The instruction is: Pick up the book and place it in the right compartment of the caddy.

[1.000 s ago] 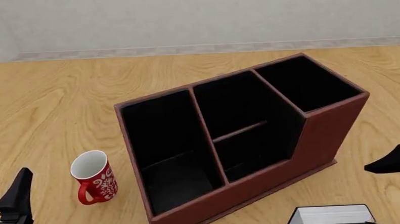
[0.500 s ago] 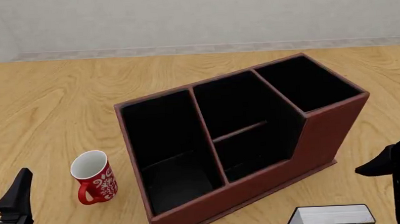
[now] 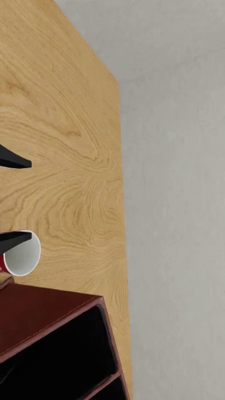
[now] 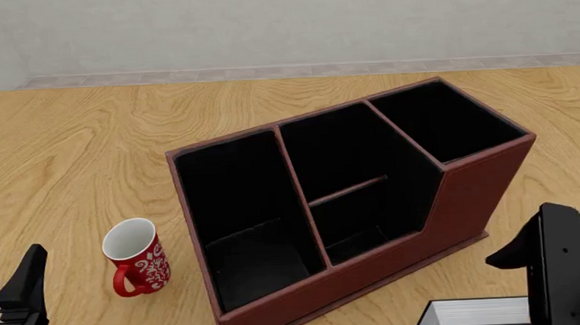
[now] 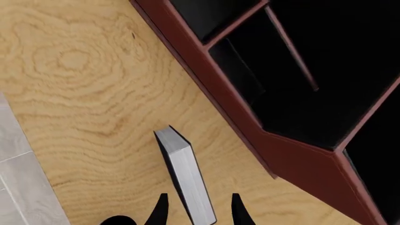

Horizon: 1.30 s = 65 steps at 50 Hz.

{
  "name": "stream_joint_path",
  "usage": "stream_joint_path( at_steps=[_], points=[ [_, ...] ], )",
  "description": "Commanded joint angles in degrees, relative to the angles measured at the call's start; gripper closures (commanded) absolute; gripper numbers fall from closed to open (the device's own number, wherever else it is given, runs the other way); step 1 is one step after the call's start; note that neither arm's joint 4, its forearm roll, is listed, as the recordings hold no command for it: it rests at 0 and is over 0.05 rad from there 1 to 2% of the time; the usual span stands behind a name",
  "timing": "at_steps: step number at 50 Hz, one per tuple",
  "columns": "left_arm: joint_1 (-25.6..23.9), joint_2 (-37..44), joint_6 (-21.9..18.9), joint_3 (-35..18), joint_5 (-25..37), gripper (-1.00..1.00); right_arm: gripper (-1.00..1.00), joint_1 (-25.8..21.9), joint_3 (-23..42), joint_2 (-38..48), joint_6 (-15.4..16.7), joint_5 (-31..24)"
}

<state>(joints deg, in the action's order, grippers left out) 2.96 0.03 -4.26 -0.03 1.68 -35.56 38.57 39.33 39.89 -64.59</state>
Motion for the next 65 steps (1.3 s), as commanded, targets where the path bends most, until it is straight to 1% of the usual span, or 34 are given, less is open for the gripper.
stream_joint_path(
  at_steps=[1, 7, 18, 26, 32, 44, 65],
  points=[
    [0.1, 0.0, -0.1, 0.0, 0.0, -1.00, -1.00, -1.7, -2.1, 1.2, -2.9, 2.3],
    [0.2, 0.0, -0.2, 0.0, 0.0, -1.00, -1.00, -1.4, -2.8, 1.1, -3.5, 2.6],
    [0.3, 0.0, -0.1, 0.0, 0.0, -1.00, -1.00, -2.4, -4.7, 2.2, -6.1, 4.6],
    [0.3, 0.0, -0.1, 0.0, 0.0, -1.00, -1.00, -2.3, -5.6, 2.4, -7.1, 5.2],
    [0.3, 0.0, -0.1, 0.0, 0.1, -1.00, -1.00, -1.3, -6.3, 2.0, -6.7, 5.4],
    [0.4, 0.0, -0.1, 0.0, 0.3, -1.00, -1.00, -0.8, -7.5, 2.1, -7.0, 6.2],
    [0.4, 0.0, -0.1, 0.0, 0.5, -1.00, -1.00, -0.9, -9.6, 4.0, -7.8, 9.0]
  ],
)
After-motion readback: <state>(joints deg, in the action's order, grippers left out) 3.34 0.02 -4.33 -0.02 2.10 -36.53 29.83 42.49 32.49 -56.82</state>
